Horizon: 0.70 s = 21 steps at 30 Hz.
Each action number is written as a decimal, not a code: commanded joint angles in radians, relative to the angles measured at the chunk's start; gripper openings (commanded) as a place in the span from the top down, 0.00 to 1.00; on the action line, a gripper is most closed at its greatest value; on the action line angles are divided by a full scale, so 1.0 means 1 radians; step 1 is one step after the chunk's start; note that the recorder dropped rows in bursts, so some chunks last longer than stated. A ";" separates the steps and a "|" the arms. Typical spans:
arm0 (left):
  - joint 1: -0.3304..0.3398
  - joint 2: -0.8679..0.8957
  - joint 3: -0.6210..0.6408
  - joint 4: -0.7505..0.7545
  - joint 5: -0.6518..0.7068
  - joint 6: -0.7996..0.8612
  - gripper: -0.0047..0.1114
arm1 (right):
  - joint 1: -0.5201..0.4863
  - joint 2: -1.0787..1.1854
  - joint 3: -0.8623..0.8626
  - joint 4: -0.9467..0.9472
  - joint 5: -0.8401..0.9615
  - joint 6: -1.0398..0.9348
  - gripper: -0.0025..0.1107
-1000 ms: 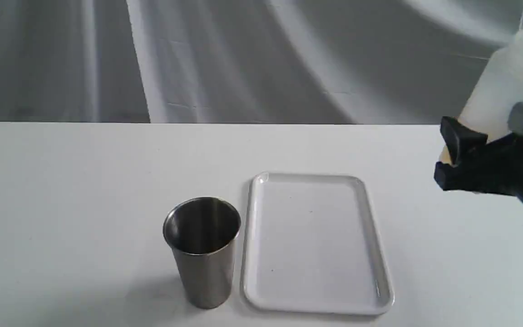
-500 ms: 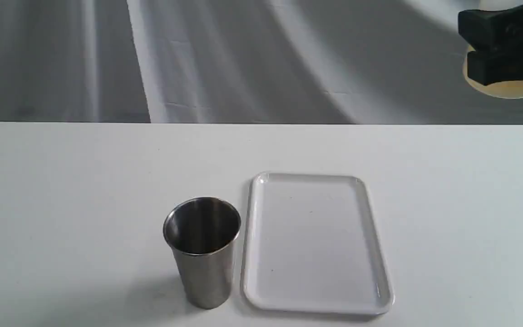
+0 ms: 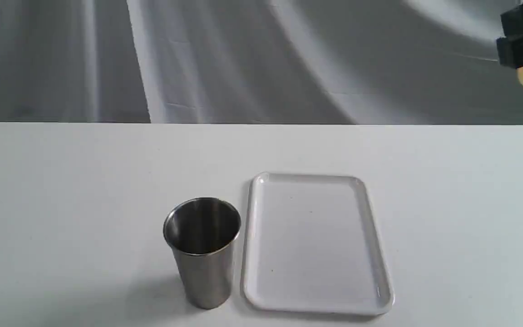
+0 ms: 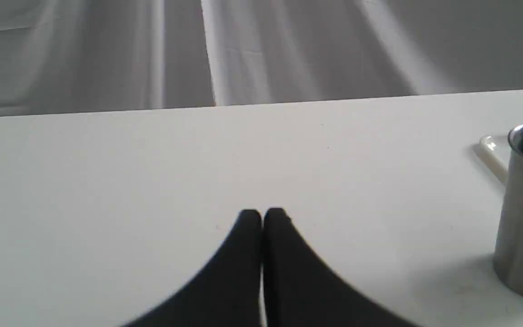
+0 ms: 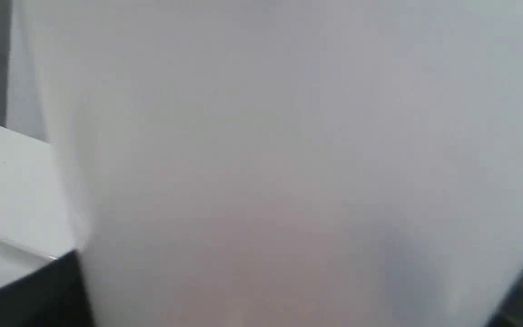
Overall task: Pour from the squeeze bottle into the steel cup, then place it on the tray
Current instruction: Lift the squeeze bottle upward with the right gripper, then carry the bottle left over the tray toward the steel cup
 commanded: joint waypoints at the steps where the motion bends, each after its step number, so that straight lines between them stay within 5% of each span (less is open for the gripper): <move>1: 0.002 -0.003 0.004 -0.001 -0.008 -0.006 0.96 | 0.080 0.022 -0.012 -0.212 0.102 0.140 0.98; 9: 0.002 -0.003 0.004 -0.001 -0.008 -0.003 0.96 | 0.292 0.190 -0.012 -0.332 0.357 0.170 0.98; 21: 0.002 -0.003 0.004 -0.001 -0.008 -0.006 0.96 | 0.433 0.443 -0.012 -0.356 0.361 0.277 0.98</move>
